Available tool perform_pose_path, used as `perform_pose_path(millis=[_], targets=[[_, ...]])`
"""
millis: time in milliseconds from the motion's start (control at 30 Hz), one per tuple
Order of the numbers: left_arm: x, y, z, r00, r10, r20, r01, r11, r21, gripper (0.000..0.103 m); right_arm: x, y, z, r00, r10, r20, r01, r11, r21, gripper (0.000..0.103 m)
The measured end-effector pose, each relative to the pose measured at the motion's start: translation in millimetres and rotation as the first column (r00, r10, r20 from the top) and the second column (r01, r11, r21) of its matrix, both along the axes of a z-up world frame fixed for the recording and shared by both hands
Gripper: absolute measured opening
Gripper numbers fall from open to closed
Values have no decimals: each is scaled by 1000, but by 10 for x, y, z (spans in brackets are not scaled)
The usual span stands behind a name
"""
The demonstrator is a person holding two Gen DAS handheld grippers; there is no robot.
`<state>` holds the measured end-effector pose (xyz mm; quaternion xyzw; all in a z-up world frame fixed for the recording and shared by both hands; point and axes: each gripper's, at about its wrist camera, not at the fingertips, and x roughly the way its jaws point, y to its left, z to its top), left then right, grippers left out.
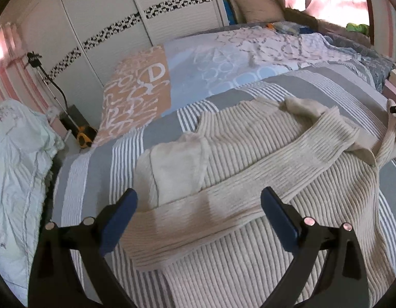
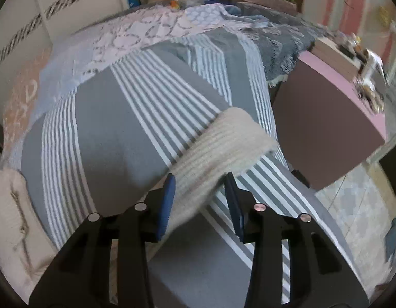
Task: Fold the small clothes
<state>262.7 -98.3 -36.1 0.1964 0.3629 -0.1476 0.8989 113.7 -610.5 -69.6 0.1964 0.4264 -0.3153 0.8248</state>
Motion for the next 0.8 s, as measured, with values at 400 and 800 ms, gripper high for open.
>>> perform_pose_path(millis=[400, 800], targets=[[-34, 173, -35, 1000, 7, -27, -8, 1000, -28, 97, 147, -49, 9, 994, 87, 69, -91, 995, 48, 11], [12, 394, -63, 999, 31, -37, -32, 999, -19, 97, 398, 1792, 886, 711, 693, 117, -651, 712, -263, 9]])
